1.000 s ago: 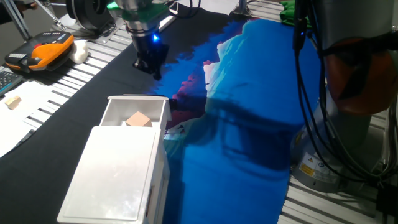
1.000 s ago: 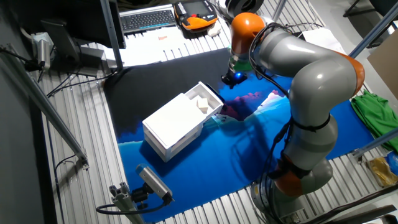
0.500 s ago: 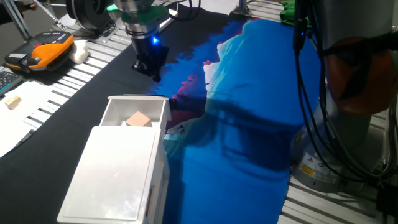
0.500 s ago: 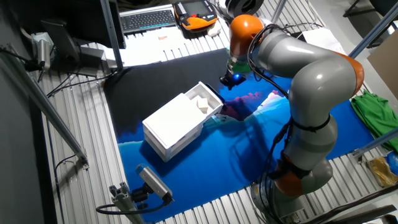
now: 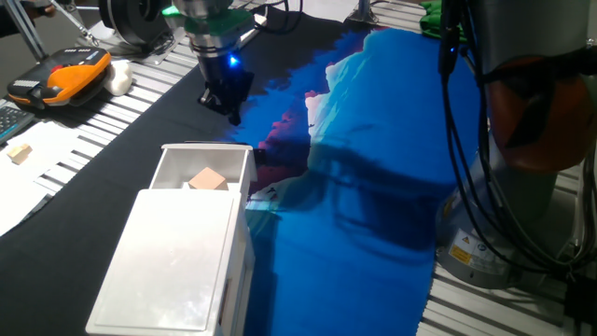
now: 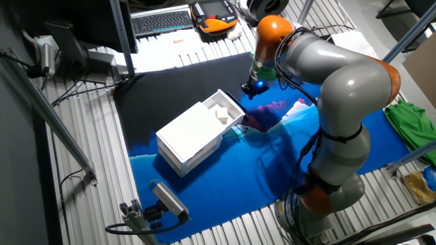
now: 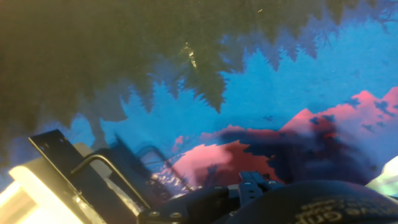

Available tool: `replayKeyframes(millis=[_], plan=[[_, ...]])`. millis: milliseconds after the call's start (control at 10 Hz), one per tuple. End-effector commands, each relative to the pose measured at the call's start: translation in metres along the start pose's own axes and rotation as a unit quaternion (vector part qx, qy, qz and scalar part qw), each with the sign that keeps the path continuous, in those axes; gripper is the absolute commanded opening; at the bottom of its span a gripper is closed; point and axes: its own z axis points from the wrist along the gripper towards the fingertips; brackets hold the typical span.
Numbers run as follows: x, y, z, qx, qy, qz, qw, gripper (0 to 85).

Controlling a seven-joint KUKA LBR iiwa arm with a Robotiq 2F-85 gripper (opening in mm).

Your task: Use the gripper to push and close the drawer

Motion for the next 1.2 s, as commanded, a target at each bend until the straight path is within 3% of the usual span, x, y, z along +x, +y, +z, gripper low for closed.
replayKeyframes(millis=[0,600,1100], plan=[[0.002,0.002,0.001,-0.004,0.001,0.004,1.0000,0.0],[0.008,0.010,0.002,-0.043,0.013,0.027,0.9986,0.0],[0.012,0.016,0.003,-0.045,0.012,0.033,0.9984,0.0]])
